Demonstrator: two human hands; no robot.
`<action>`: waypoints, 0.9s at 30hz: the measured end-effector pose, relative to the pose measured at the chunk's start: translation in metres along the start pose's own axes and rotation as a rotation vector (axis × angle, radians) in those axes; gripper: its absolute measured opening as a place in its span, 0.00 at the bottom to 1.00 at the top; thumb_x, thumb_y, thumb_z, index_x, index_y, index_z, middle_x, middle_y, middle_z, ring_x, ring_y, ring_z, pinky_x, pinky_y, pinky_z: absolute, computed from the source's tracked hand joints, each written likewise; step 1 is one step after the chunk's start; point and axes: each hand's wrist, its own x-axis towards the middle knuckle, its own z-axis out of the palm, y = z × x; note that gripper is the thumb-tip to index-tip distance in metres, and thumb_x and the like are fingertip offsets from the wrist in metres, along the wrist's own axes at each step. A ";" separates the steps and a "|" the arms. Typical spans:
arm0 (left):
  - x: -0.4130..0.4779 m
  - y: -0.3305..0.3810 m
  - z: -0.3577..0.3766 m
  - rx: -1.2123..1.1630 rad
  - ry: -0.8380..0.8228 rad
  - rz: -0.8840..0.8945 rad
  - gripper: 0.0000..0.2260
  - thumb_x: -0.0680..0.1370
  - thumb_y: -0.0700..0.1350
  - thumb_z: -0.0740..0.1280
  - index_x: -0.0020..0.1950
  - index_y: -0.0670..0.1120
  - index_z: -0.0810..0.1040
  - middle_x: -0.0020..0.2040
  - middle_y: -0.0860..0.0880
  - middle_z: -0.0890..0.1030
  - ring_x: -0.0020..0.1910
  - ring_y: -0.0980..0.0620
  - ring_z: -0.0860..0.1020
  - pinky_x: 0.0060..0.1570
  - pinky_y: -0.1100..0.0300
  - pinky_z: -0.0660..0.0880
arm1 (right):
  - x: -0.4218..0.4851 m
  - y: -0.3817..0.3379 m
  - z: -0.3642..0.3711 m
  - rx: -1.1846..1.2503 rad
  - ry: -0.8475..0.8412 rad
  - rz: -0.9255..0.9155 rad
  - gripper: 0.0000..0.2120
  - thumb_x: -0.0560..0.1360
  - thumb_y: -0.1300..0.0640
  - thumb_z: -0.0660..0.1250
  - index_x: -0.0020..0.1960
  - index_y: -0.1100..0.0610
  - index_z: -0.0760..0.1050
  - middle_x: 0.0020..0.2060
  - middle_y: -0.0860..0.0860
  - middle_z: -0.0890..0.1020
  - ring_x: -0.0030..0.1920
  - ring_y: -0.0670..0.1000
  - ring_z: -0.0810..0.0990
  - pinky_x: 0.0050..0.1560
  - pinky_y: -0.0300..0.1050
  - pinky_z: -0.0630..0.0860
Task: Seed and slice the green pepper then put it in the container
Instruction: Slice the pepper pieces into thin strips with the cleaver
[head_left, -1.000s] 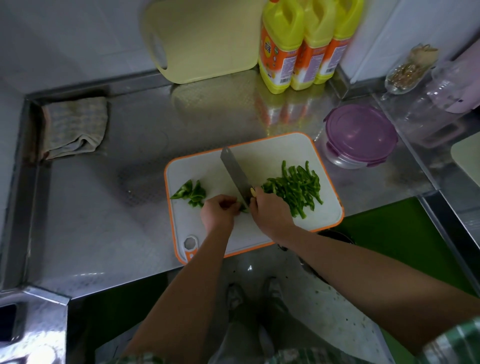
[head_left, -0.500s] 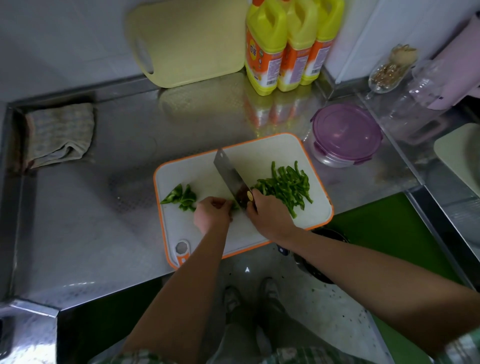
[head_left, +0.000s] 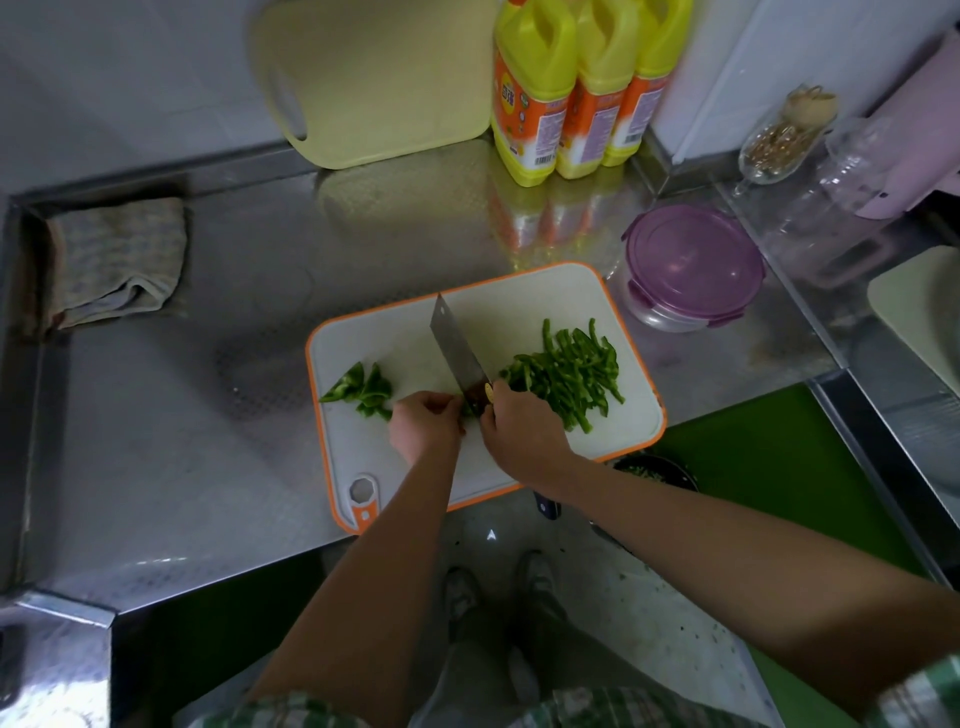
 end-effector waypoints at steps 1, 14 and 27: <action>0.000 0.000 0.000 0.000 0.000 0.002 0.03 0.74 0.45 0.73 0.43 0.46 0.84 0.31 0.49 0.81 0.36 0.50 0.82 0.45 0.54 0.81 | 0.001 -0.001 0.001 -0.001 -0.001 0.003 0.07 0.81 0.56 0.55 0.46 0.57 0.63 0.30 0.49 0.66 0.32 0.52 0.70 0.31 0.43 0.63; 0.002 -0.002 -0.006 0.026 -0.061 0.100 0.02 0.75 0.41 0.72 0.46 0.44 0.81 0.32 0.50 0.81 0.30 0.52 0.80 0.31 0.62 0.74 | 0.008 0.003 0.015 -0.043 0.007 0.020 0.09 0.82 0.55 0.54 0.52 0.60 0.69 0.36 0.53 0.75 0.38 0.56 0.77 0.34 0.44 0.64; 0.003 -0.005 -0.004 0.068 -0.082 0.156 0.05 0.71 0.45 0.73 0.43 0.49 0.79 0.34 0.49 0.83 0.36 0.46 0.82 0.41 0.49 0.81 | 0.022 0.016 0.008 -0.006 0.108 0.034 0.13 0.81 0.55 0.55 0.59 0.61 0.70 0.41 0.58 0.80 0.40 0.59 0.79 0.34 0.47 0.66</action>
